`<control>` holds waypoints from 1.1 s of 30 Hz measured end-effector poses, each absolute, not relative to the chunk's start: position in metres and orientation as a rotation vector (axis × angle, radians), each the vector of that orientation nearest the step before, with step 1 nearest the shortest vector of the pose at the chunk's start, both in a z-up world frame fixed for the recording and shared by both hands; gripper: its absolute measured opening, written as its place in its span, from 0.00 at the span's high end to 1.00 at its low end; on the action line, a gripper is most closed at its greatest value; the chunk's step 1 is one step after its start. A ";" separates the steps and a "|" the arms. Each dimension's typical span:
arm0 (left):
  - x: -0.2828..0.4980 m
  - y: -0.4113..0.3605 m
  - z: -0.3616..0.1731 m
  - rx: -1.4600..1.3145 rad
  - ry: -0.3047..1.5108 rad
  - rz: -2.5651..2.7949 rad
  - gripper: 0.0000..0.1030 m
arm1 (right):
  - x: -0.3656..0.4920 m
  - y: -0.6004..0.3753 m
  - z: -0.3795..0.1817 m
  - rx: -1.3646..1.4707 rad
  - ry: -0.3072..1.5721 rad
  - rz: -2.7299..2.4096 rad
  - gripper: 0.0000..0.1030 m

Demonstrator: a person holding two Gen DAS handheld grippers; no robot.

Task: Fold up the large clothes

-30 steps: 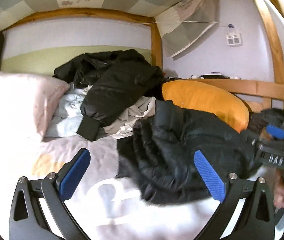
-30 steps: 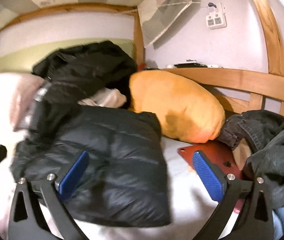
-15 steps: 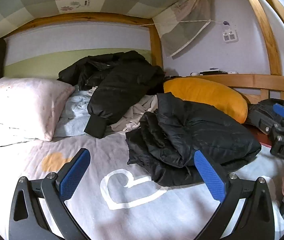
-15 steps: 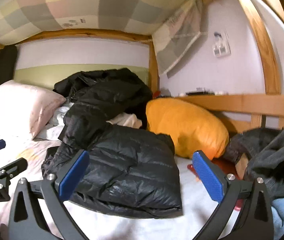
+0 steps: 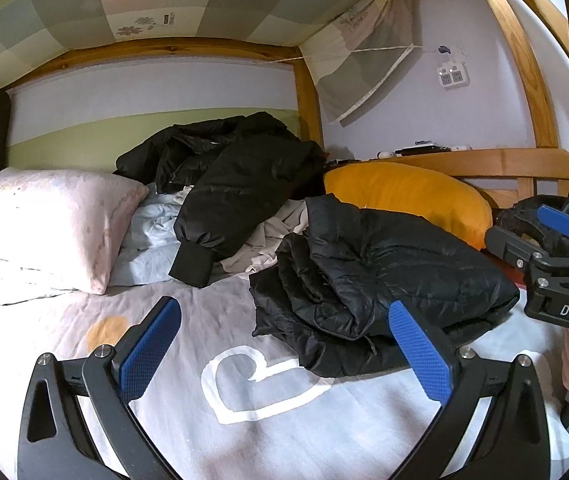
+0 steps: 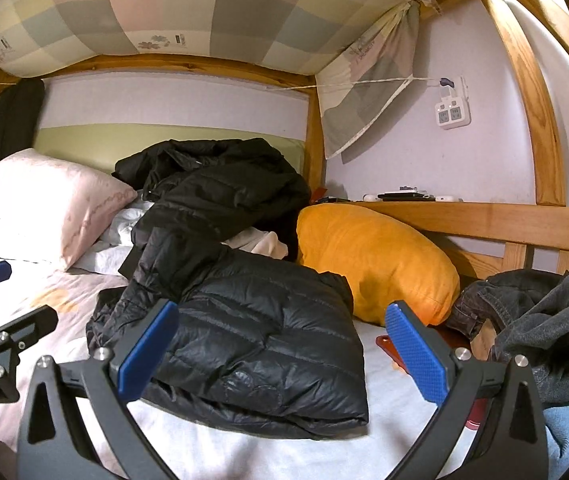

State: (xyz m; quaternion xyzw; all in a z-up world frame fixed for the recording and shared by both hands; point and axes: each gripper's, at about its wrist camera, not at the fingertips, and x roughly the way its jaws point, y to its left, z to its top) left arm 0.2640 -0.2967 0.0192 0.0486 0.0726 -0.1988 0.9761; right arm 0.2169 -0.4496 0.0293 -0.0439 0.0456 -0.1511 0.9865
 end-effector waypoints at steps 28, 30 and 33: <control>0.266 -0.293 0.018 0.101 0.158 -0.378 0.00 | 0.220 -0.448 0.028 -0.104 0.107 -0.293 0.00; 0.268 -0.293 0.018 0.097 0.163 -0.374 0.00 | 0.220 -0.447 0.027 -0.111 0.107 -0.293 0.00; 0.268 -0.292 0.018 0.095 0.165 -0.375 0.00 | 0.219 -0.446 0.027 -0.118 0.104 -0.290 0.00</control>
